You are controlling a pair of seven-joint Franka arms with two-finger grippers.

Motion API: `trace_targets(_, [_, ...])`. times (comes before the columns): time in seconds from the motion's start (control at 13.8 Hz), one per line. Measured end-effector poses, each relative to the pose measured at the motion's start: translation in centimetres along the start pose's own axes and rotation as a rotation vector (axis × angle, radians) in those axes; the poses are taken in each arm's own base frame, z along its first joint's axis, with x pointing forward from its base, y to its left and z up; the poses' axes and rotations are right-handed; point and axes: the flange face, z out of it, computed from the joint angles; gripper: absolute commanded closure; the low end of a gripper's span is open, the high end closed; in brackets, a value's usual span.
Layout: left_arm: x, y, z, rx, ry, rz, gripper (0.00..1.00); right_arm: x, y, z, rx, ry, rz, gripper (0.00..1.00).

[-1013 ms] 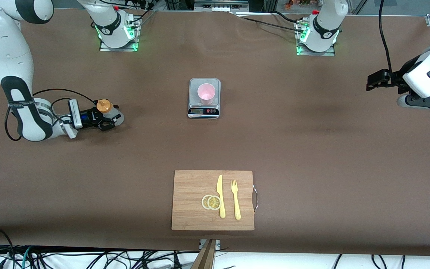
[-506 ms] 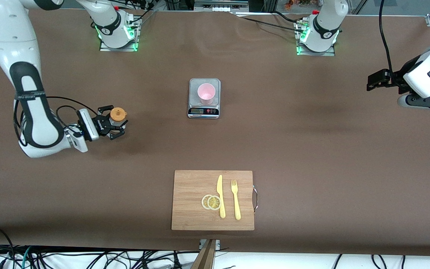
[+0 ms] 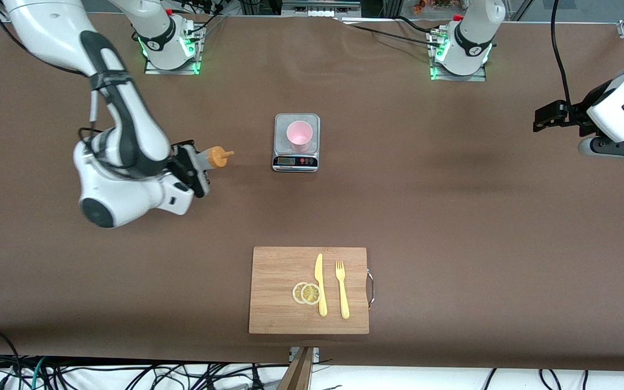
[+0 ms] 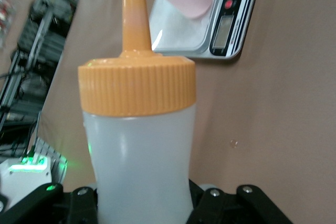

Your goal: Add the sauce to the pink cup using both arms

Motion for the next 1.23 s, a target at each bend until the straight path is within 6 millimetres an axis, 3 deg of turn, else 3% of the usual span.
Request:
trace_targets(0.22, [0.0,0.0,-0.4,0.0,0.008,0.001,0.0,6.0,-0.6,2.4,-0.002,-0.179,0.059,1.0])
trace_targets(0.58, [0.5,0.0,-0.7,0.0,0.016,0.002,0.0,13.2,-1.8,6.6,-0.048,-0.409,0.134,1.0])
trace_targets(0.87, [0.6,0.0,-0.8,0.0,0.02,0.002,0.0,16.8,-2.6,9.2,-0.1,-0.53,0.181,1.0])
trace_targets(1.23, [0.7,0.0,-0.7,0.0,0.019,0.003,0.0,19.5,-3.5,10.9,-0.181,-0.641,0.218,1.0])
